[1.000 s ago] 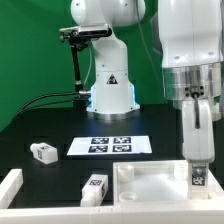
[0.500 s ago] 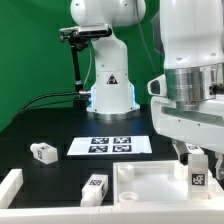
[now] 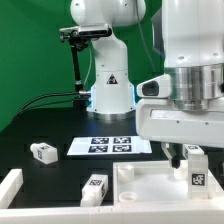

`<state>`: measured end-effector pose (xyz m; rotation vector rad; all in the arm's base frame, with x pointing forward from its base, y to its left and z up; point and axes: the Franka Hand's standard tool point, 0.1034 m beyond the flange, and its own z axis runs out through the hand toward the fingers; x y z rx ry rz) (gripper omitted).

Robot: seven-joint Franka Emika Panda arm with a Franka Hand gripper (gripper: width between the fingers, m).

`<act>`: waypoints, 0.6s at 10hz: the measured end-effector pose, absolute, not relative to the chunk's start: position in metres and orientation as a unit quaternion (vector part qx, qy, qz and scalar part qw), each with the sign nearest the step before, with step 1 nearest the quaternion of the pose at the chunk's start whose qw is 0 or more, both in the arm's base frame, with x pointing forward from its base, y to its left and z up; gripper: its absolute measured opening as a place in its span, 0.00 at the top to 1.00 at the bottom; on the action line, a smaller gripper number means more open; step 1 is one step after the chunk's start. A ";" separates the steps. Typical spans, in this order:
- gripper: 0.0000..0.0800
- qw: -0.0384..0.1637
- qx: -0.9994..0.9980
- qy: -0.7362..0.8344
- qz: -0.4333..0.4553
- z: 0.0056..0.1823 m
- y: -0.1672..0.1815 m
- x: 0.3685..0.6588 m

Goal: Assemble one leg

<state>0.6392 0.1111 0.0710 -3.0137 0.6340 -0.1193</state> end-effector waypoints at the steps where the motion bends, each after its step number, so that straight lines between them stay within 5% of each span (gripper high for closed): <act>1: 0.20 0.031 -0.970 0.240 -0.038 0.071 0.111 0.639; 2: 0.20 0.030 -0.968 0.245 -0.037 0.071 0.111 0.639; 4: 0.65 0.032 -0.954 0.296 -0.036 0.070 0.110 0.639; 6: 0.64 0.035 -0.924 0.380 -0.033 0.070 0.110 0.639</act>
Offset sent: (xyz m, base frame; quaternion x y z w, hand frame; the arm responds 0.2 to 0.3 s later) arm 0.0000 0.0000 0.0000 0.0000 0.0000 0.1296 0.9916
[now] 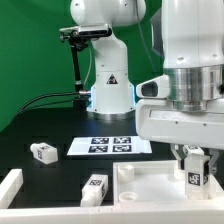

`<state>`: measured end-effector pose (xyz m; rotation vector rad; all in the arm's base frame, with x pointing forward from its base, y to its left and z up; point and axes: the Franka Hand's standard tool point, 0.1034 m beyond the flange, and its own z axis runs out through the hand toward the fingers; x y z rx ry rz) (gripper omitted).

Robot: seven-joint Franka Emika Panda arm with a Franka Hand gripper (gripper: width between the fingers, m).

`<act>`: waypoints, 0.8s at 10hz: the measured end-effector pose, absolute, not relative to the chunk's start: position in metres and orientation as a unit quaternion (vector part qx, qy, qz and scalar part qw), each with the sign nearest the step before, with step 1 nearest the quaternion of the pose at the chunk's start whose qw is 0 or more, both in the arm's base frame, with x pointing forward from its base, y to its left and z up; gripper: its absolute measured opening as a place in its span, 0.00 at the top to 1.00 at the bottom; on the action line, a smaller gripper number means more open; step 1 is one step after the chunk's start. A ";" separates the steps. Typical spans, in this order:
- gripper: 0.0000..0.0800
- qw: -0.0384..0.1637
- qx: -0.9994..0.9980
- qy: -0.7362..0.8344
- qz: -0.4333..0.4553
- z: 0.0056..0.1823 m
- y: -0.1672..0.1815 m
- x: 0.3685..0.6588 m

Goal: Assemble one leg

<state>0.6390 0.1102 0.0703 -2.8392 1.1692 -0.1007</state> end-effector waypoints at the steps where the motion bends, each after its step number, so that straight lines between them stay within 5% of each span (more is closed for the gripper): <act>1: 0.64 0.036 -0.904 0.425 -0.031 0.070 0.110 0.639; 8: 0.64 0.067 -0.584 0.809 0.002 0.070 0.111 0.640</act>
Offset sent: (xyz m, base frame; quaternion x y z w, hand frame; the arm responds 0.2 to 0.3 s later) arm 0.0117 0.0017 0.0010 0.0148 -0.0400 0.3714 0.9275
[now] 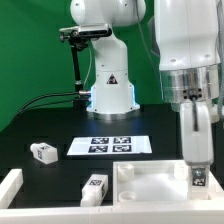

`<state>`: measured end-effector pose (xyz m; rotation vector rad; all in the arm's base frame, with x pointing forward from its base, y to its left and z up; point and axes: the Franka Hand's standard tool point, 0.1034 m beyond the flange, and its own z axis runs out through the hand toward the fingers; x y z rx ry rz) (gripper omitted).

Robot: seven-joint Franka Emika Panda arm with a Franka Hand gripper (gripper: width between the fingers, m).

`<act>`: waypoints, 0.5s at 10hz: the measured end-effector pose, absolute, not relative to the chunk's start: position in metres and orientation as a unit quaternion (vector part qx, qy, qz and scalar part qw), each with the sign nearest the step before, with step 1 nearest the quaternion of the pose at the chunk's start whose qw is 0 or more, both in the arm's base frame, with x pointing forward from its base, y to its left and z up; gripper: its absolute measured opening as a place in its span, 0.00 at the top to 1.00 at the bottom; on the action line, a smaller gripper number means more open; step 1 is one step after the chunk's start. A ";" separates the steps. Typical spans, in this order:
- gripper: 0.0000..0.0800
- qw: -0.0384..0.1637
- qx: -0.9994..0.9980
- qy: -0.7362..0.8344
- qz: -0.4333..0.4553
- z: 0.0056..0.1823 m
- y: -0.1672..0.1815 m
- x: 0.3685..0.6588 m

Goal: Assemble one leg

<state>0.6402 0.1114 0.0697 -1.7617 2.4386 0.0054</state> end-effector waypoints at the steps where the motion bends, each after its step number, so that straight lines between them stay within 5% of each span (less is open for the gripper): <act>1: 0.64 0.066 -0.566 0.822 0.002 0.070 0.111 0.640; 5: 0.64 0.064 -0.552 0.831 0.002 0.069 0.108 0.640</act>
Offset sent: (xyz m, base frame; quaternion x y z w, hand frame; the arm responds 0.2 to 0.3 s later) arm 0.0000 0.0000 0.0000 0.0000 0.0000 0.0650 0.9979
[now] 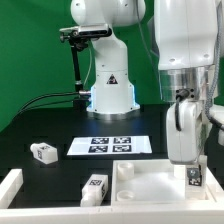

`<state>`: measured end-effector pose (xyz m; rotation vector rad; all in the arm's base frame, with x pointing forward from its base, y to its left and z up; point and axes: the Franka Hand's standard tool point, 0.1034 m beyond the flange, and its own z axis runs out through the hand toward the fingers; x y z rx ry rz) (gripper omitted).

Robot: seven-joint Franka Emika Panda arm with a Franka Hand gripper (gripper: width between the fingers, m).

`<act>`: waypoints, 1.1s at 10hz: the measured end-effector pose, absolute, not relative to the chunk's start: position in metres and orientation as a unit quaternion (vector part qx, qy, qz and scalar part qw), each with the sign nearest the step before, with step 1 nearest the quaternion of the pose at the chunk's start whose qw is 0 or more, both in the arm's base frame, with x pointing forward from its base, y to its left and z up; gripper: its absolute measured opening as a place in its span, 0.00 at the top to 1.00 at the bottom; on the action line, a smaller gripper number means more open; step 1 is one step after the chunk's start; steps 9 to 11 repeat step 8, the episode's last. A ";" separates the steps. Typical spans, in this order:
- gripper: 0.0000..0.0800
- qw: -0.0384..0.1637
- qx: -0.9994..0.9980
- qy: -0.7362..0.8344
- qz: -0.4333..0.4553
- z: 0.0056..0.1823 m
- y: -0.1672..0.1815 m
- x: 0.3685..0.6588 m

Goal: Assemble one leg

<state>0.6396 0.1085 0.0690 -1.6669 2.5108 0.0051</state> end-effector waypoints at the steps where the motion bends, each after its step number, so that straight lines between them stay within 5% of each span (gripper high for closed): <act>1: 0.53 0.065 -0.554 0.830 0.001 0.071 0.109 0.641; 3: 0.24 0.085 -0.565 0.821 -0.002 0.095 0.112 0.649; 5: 0.20 0.099 -0.571 0.815 -0.006 0.115 0.110 0.654; 11: 0.19 0.094 -0.572 0.815 -0.005 0.108 0.110 0.651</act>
Offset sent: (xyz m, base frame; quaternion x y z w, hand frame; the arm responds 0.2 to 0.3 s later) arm -0.0023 -0.0047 0.0506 0.0276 -0.0324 -0.0070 0.9991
